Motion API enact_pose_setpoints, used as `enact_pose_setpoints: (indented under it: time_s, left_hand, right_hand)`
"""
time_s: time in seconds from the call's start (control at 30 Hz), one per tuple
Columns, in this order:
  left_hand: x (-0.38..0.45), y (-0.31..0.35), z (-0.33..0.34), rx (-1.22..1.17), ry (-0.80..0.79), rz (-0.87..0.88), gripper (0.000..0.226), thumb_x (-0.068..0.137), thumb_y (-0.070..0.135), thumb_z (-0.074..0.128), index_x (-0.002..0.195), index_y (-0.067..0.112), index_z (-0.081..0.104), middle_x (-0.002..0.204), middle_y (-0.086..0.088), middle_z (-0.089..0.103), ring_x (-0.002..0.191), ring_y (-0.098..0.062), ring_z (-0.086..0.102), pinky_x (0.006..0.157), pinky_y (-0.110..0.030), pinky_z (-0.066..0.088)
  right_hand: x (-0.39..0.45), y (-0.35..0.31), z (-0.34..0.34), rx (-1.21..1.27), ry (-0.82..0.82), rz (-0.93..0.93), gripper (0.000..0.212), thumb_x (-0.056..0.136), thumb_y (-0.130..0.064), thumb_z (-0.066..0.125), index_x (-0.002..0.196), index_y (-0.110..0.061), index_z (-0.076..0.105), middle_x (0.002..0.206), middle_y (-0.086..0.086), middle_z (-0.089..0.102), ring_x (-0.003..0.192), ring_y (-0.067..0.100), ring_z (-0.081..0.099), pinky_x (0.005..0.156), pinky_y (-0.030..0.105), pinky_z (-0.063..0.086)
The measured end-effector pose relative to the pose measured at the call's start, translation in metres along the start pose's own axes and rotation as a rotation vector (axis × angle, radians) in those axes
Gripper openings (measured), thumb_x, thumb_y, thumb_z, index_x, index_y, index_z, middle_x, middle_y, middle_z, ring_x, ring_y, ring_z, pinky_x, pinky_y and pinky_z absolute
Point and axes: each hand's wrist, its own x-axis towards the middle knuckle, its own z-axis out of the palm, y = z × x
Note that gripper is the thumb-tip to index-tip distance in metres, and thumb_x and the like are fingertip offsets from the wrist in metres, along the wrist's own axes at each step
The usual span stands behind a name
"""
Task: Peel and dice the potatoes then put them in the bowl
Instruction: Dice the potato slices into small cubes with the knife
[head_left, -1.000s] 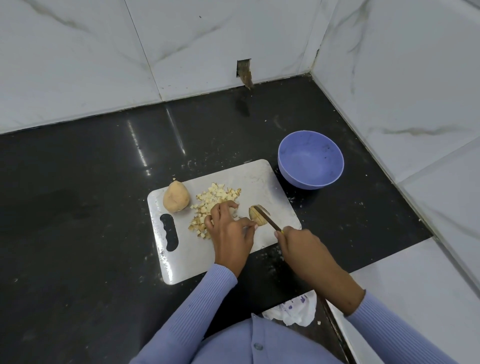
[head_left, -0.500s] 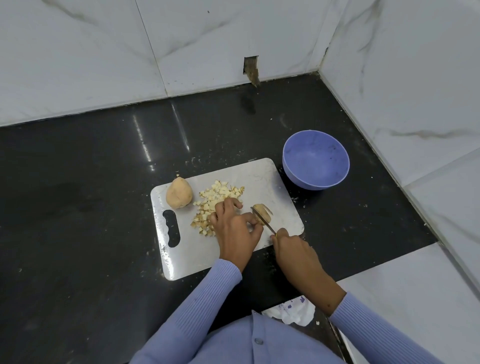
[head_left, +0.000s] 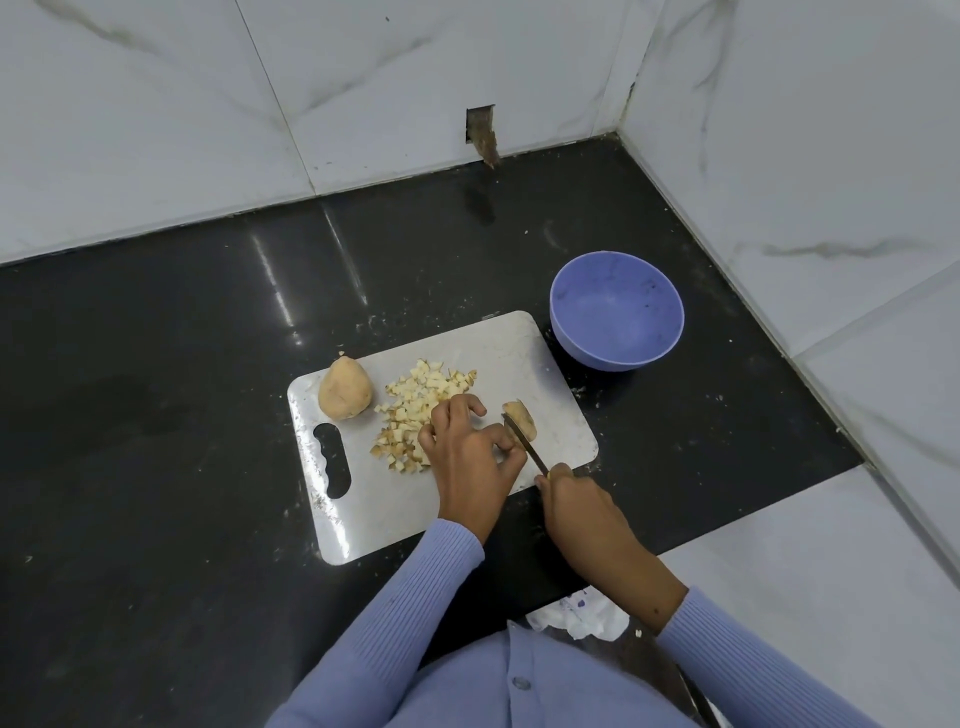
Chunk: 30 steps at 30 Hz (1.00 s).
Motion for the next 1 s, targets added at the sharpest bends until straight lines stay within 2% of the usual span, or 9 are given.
enact_pose_setpoints:
  time_s: [0.37,0.43,0.5,0.57,0.63,0.73,0.8,0.9,1.0]
  left_hand:
    - [-0.002,-0.001,0.000,0.022,-0.012,0.024,0.012,0.060,0.021,0.080,0.058,0.023,0.069,0.101,0.000,0.055,0.104,-0.017,0.037,0.080,-0.028,0.012]
    - [-0.001,-0.003,-0.002,0.031,-0.028,0.053,0.011,0.062,0.019,0.080,0.061,0.023,0.070,0.103,-0.001,0.056,0.104,-0.020,0.041,0.081,-0.029,0.015]
    - [0.006,-0.008,-0.007,0.022,-0.063,0.123,0.011,0.065,0.017,0.081,0.069,0.023,0.074,0.106,-0.002,0.058,0.105,-0.024,0.048,0.084,-0.030,0.020]
    - [0.020,-0.012,-0.015,-0.006,-0.179,0.249,0.021,0.069,0.015,0.080,0.090,0.019,0.076,0.117,-0.003,0.060,0.110,-0.027,0.051,0.094,-0.031,0.028]
    - [0.040,-0.014,-0.022,-0.005,-0.380,0.441,0.037,0.073,0.012,0.078,0.109,0.014,0.072,0.129,-0.005,0.059,0.118,-0.028,0.053,0.102,-0.036,0.035]
    - [0.066,-0.009,-0.028,0.026,-0.654,0.612,0.033,0.078,0.009,0.074,0.109,0.016,0.072,0.134,0.001,0.056,0.121,-0.017,0.053,0.097,-0.025,0.039]
    - [0.075,-0.008,-0.026,0.037,-0.714,0.664,0.026,0.079,0.009,0.073,0.103,0.018,0.075,0.127,0.001,0.062,0.117,-0.014,0.056,0.093,-0.021,0.039]
    - [0.076,-0.014,-0.018,0.009,-0.638,0.651,0.023,0.078,0.010,0.074,0.100,0.017,0.076,0.114,-0.001,0.069,0.107,-0.019,0.062,0.095,-0.029,0.045]
    - [0.058,-0.018,-0.009,-0.042,-0.433,0.562,0.016,0.076,0.009,0.074,0.092,0.012,0.077,0.100,-0.007,0.073,0.093,-0.026,0.067,0.083,-0.039,0.054]
  right_hand:
    - [-0.035,0.024,-0.002,-0.093,-0.012,0.040,0.035,0.104,-0.035,0.024,0.106,-0.009,0.047,0.100,0.009,0.062,0.094,0.028,0.062,0.079,0.036,0.048]
    - [-0.038,0.029,-0.010,-0.087,-0.044,0.032,0.034,0.103,-0.036,0.027,0.099,-0.010,0.048,0.096,0.009,0.060,0.093,0.028,0.061,0.080,0.035,0.047]
    - [-0.037,0.036,-0.021,-0.013,-0.047,0.025,0.032,0.103,-0.037,0.029,0.085,-0.015,0.045,0.086,0.007,0.057,0.083,0.024,0.059,0.073,0.030,0.044]
    - [-0.036,0.044,-0.032,0.076,0.002,0.028,0.035,0.102,-0.038,0.031,0.075,-0.018,0.042,0.074,0.001,0.053,0.067,0.015,0.052,0.059,0.023,0.038]
    - [-0.034,0.051,-0.037,0.131,0.056,0.039,0.035,0.101,-0.038,0.033,0.072,-0.021,0.042,0.070,-0.001,0.051,0.063,0.012,0.050,0.055,0.020,0.035]
    - [-0.030,0.054,-0.036,0.152,0.056,0.060,0.036,0.101,-0.038,0.034,0.070,-0.022,0.041,0.069,-0.002,0.050,0.063,0.011,0.049,0.055,0.020,0.035]
    - [-0.028,0.053,-0.034,0.173,0.034,0.072,0.036,0.101,-0.037,0.034,0.069,-0.023,0.040,0.069,-0.002,0.048,0.061,0.009,0.047,0.055,0.020,0.033]
    - [-0.025,0.050,-0.032,0.174,0.032,0.087,0.038,0.102,-0.037,0.034,0.067,-0.023,0.036,0.067,-0.004,0.045,0.058,0.006,0.043,0.051,0.017,0.027]
    - [-0.020,0.048,-0.031,0.188,0.045,0.094,0.039,0.102,-0.037,0.034,0.066,-0.022,0.035,0.066,-0.004,0.044,0.058,0.006,0.042,0.051,0.017,0.027]
